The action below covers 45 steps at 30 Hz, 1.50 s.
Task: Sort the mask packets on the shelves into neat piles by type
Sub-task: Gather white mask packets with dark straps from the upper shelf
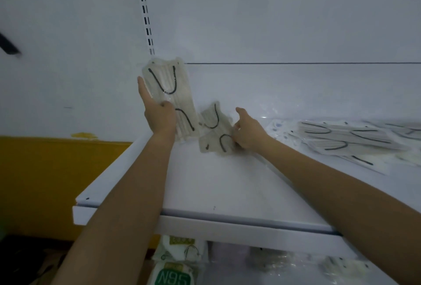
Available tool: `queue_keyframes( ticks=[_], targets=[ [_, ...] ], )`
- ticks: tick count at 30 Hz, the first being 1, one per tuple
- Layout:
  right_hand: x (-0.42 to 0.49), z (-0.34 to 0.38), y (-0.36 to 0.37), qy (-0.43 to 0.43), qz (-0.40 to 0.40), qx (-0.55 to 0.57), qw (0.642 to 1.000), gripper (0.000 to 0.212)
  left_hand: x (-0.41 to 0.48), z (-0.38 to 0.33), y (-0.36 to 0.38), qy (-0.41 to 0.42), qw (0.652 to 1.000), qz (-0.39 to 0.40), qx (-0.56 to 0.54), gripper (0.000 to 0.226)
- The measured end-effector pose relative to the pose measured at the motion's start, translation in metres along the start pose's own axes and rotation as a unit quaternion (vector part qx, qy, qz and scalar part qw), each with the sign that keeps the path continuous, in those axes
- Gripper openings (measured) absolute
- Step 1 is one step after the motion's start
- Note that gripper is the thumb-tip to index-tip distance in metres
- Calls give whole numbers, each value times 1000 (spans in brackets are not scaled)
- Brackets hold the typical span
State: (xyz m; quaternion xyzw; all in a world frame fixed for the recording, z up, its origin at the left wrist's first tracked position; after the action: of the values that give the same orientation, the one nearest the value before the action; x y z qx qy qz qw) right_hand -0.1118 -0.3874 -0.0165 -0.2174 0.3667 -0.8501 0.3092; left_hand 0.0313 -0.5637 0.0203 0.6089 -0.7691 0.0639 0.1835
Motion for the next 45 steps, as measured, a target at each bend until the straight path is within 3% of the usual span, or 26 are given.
queue_keyframes(
  ticks=[2, 5, 7, 10, 14, 16, 19, 20, 22, 24, 25, 29, 32, 34, 37, 41, 43, 45],
  targets=[
    [0, -6, -22, 7, -79, 36, 996, 64, -3, -6, -2, 20, 1000, 4, 10, 84],
    [-3, -14, -60, -6, -180, 204, 962, 61, -3, -4, 3, 8, 999, 36, -12, 84],
    [-8, -14, -71, -18, -195, 313, 930, 64, -6, -6, 13, 23, 997, 78, 0, 85],
    [-11, -4, -65, -35, -178, 371, 911, 67, -17, -10, 37, 37, 983, 178, 37, 76],
    [-10, 15, -29, -43, -128, 347, 928, 68, -24, -3, 56, -31, 969, 243, -27, 37],
    [-8, 21, -18, -50, -111, 337, 933, 67, -25, -1, 57, -37, 967, 249, -26, 41],
    [-9, 19, -25, -42, -142, 312, 938, 62, -22, -9, 47, 25, 977, 212, 7, 59],
    [-9, 13, -28, -24, -149, 271, 951, 63, -19, -9, 42, 35, 981, 193, 5, 64],
    [-9, 0, -20, 21, -98, 83, 991, 73, -12, -9, 33, 46, 987, 155, 11, 72],
    [-11, -14, -5, 52, -18, -97, 994, 81, -8, -6, 28, 46, 989, 133, 35, 69],
    [-10, -16, -1, 51, -2, -125, 991, 77, -7, -3, 27, 41, 990, 126, 43, 65],
    [-2, -5, -1, 3, -26, -104, 994, 58, -5, 2, 23, 10, 993, 95, 63, 56],
    [-3, -1, 0, -19, -50, -62, 997, 61, -7, -1, 16, 10, 995, 68, 66, 54],
    [-6, 1, -19, -37, -114, -3, 993, 65, -6, -2, 12, 2, 997, 52, 54, 54],
    [-17, 13, -71, -119, -245, 115, 955, 62, -9, -4, 10, -13, 998, 50, 32, 50],
    [-25, 29, -101, -176, -269, 260, 910, 60, -18, -11, 36, -63, 985, 153, -53, 43],
    [-24, 37, -91, -168, -234, 247, 925, 62, -30, -16, 57, -94, 965, 216, -118, 48],
    [-26, 39, -76, -156, -199, 205, 945, 64, -46, -28, 72, -68, 960, 243, -123, 32]
  ],
)
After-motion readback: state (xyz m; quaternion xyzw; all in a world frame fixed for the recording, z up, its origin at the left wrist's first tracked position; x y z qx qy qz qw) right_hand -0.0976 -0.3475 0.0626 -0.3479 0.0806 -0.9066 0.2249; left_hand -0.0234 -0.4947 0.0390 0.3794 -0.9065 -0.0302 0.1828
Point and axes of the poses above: each hand's wrist, its own x-axis towards the middle knuckle, its own y-axis out of the palm, z = x × y, the point moved 9 cm from there along x, towards the middle knuckle, and after that the axes turned 2 degrees about -y, right-handed, at the moved point
